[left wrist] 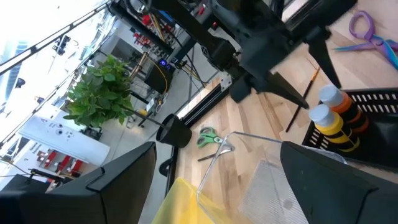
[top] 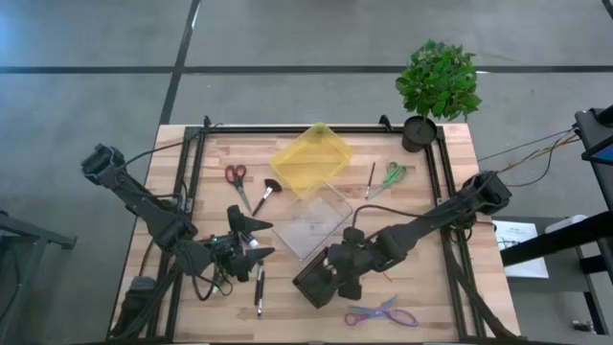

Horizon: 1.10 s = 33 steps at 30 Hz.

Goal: Pick & Place Paint Supplies
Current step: Put the blue paint bottle into the black bin

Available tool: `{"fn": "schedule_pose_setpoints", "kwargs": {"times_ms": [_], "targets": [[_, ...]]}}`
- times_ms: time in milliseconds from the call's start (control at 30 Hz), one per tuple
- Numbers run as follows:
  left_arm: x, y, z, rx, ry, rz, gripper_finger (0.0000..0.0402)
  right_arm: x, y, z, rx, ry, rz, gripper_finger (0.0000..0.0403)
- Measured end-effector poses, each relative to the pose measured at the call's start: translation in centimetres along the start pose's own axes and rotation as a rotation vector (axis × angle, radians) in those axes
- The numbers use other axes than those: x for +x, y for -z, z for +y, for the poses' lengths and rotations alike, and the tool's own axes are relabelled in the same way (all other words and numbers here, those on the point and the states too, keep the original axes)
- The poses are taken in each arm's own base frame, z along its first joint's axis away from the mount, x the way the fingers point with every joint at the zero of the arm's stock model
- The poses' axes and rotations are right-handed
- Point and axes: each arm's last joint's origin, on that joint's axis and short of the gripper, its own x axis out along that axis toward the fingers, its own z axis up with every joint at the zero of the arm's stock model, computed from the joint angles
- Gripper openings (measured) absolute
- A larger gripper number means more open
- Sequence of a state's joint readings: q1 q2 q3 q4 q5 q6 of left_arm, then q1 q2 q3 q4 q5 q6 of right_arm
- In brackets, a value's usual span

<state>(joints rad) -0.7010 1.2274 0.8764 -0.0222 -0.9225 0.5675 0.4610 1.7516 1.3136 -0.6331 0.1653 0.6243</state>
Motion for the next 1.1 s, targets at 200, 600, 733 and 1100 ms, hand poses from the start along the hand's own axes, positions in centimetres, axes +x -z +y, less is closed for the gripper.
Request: {"fn": "schedule_pose_setpoints", "kwargs": {"times_ms": [200, 600, 733, 1100], "targets": [[0.0, 0.2, -0.1, -0.001, 0.01, 0.016, 0.0348, -3.0, 0.0, 0.5, -0.01, 0.012, -0.106, 0.0232], [0.3, 3.9, -0.6, -0.083, -0.011, 0.295, 0.0348, -9.3, 2.8, 3.0, -0.099, 0.085, -0.342, 0.0232], [0.7, 4.6, -0.6, -0.111, 0.11, 0.331, 0.0348, -9.6, 3.4, 3.5, -0.116, 0.094, -0.359, 0.0232], [-0.3, 8.1, -1.7, -0.196, 0.308, 0.639, 0.0348, -9.2, 3.9, 3.8, -0.131, 0.097, -0.346, 0.0232]]}}
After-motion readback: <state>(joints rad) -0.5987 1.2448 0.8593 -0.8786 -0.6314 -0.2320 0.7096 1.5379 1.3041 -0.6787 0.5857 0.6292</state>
